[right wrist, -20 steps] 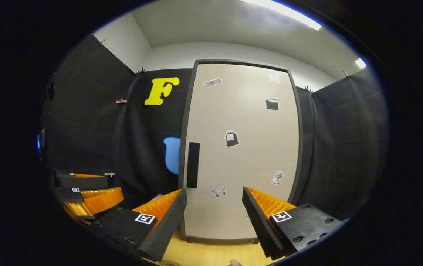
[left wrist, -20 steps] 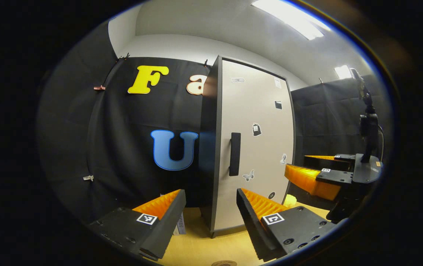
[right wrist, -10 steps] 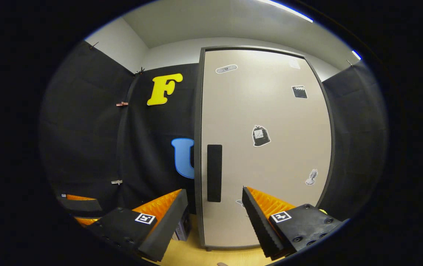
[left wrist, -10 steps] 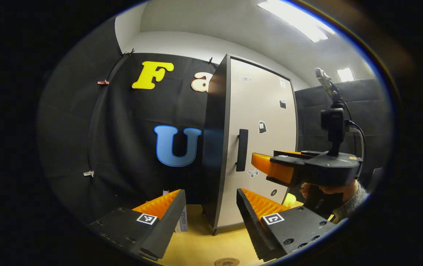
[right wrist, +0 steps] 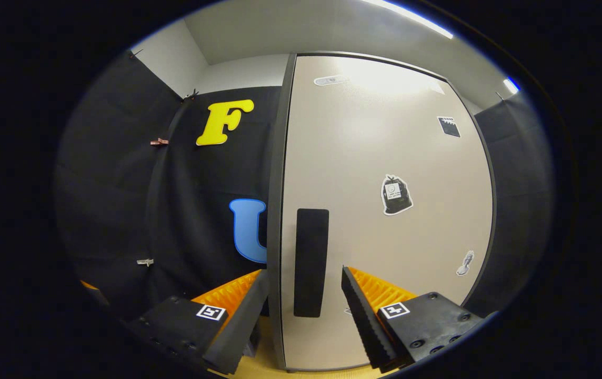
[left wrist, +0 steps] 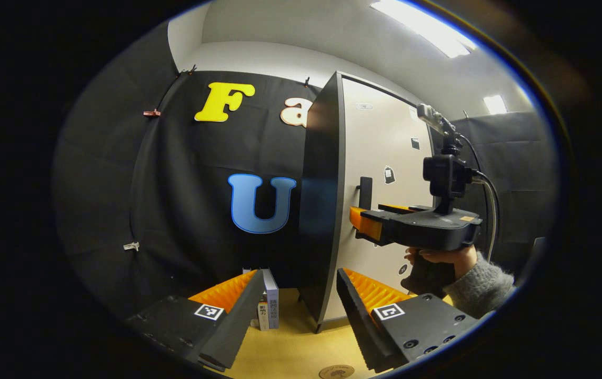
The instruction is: Open the cabinet door with the right hand, grasp the bottle in the cabinet with the left hand and place it on the coaster, then close the cabinet door with the right hand.
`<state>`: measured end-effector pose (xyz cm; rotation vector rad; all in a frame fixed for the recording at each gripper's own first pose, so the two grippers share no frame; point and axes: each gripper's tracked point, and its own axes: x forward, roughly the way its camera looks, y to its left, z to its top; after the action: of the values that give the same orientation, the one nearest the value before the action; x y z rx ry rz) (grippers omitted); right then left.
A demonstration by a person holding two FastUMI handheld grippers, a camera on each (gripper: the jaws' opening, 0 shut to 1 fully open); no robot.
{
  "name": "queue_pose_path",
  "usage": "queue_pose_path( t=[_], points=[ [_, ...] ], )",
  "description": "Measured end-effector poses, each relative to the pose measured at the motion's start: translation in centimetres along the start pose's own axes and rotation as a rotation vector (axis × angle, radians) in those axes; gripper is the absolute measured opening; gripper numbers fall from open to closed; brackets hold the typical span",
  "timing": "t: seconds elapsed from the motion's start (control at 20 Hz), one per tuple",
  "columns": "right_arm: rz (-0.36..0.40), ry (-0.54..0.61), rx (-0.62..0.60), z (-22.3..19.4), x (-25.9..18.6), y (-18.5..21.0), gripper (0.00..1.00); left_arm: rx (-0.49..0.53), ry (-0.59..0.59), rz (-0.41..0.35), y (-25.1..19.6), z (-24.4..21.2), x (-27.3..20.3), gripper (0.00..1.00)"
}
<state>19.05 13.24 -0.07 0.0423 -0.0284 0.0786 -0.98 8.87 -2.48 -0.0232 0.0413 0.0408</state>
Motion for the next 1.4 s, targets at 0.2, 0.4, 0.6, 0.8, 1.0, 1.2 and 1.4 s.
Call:
queue_pose_path(
  t=[0.2, 0.4, 0.6, 0.8, 1.0, 1.2, 1.4],
  points=[
    [-0.038, -0.010, 0.008, -0.3, 1.5, -0.5, 0.71, -0.013, 0.022, 0.027, 1.1, -0.5, -0.6, 0.88],
    [-0.065, 0.005, -0.001, -0.9, 2.3, -0.9, 0.65, -0.021, 0.027, 0.061, 2.2, -1.1, -1.2, 0.88],
    [-0.093, -0.013, -0.023, -0.8, 2.8, -1.0, 0.35, -0.017, 0.034, 0.071, 2.5, -1.3, -1.3, 0.88],
    [-0.071, 0.019, -0.025, -1.2, 2.9, -1.0, 0.16, -0.014, 0.031, 0.079, 2.5, -1.1, -1.9, 0.88],
    [-0.022, 0.041, -0.023, -0.8, 1.6, -0.8, 0.16, -0.012, 0.029, 0.107, 3.0, -1.0, -2.8, 0.88],
    [0.024, 0.055, -0.009, -0.5, -1.3, -1.0, 0.16, -0.019, 0.020, 0.103, 1.8, -0.3, -3.5, 0.88],
    [0.063, 0.061, -0.002, 0.2, -3.7, -1.0, 0.16, 0.004, 0.009, 0.070, -0.9, 0.1, -4.2, 0.88]
  ],
)
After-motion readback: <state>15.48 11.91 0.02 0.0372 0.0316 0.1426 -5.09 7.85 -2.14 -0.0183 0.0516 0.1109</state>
